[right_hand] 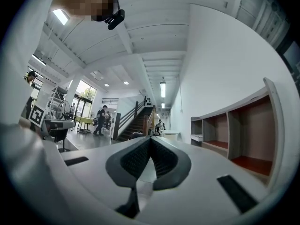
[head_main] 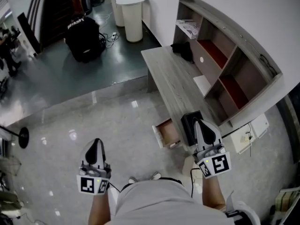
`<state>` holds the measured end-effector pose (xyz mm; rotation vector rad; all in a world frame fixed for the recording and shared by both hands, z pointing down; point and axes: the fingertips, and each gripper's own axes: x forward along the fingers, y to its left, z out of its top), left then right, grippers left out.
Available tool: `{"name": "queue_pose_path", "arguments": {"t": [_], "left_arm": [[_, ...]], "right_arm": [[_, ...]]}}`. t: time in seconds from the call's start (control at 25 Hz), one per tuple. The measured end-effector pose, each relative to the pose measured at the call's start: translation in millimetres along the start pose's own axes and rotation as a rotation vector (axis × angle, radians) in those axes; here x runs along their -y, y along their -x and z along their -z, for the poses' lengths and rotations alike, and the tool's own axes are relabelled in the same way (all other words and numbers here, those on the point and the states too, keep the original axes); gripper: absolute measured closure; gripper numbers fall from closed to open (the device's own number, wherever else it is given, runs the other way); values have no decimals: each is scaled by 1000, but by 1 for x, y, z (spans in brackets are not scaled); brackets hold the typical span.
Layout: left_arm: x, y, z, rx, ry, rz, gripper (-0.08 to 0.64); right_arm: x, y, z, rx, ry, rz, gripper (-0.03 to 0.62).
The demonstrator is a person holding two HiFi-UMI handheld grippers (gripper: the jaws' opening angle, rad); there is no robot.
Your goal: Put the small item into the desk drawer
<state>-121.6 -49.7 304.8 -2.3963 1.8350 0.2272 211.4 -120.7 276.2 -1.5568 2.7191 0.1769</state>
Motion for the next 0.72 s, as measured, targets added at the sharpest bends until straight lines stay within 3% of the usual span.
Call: {"name": "queue_pose_path", "arguments": {"t": [0.72], "left_arm": [[-4, 5, 8, -34, 8, -15, 543]], "right_arm": [[-9, -11, 9, -30, 20, -22, 571]]}}
